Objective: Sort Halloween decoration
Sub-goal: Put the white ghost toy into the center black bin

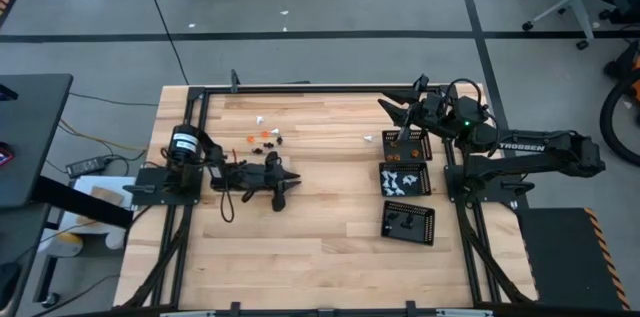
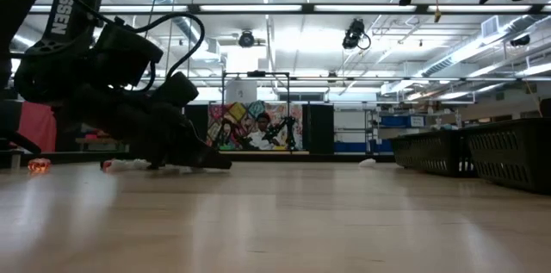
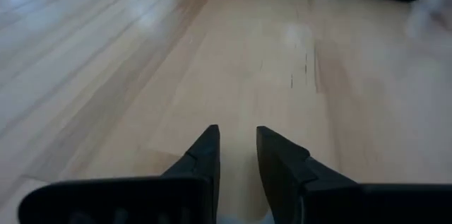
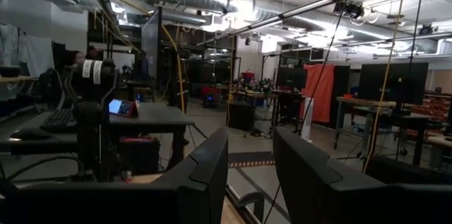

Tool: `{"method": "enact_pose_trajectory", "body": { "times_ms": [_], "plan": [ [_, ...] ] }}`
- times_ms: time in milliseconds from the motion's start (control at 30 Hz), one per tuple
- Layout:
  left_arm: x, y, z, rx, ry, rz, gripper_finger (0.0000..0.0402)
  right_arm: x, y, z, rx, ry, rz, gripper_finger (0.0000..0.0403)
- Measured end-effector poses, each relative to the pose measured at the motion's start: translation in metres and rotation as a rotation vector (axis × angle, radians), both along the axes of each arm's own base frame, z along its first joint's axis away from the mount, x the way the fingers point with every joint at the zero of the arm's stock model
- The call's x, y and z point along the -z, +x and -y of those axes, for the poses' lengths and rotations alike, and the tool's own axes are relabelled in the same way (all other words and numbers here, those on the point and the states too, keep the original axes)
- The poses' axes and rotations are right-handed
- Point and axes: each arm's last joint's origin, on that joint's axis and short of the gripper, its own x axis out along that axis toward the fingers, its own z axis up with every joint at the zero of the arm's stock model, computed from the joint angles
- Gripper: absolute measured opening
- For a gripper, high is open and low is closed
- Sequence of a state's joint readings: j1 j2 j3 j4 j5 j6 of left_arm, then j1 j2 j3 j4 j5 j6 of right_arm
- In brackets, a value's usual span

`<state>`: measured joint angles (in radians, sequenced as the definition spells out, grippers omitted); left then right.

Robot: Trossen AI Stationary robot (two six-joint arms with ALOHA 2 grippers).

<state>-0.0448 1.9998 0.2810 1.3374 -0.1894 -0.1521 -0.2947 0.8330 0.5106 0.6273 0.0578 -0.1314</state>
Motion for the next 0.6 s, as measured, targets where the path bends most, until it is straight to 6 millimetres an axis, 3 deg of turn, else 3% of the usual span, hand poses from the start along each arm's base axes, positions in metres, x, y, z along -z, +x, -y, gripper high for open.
{"method": "enact_pose_trajectory", "body": {
  "times_ms": [200,600],
  "plan": [
    [-0.004,0.007,0.001,0.013,-0.052,0.05,0.0068,0.0,0.0,0.0,0.0,0.0,0.0,0.0119],
    [-0.012,0.049,0.005,0.102,-0.061,0.03,0.006,0.0,0.0,0.0,0.0,0.0,0.0,0.0119]
  ]
}}
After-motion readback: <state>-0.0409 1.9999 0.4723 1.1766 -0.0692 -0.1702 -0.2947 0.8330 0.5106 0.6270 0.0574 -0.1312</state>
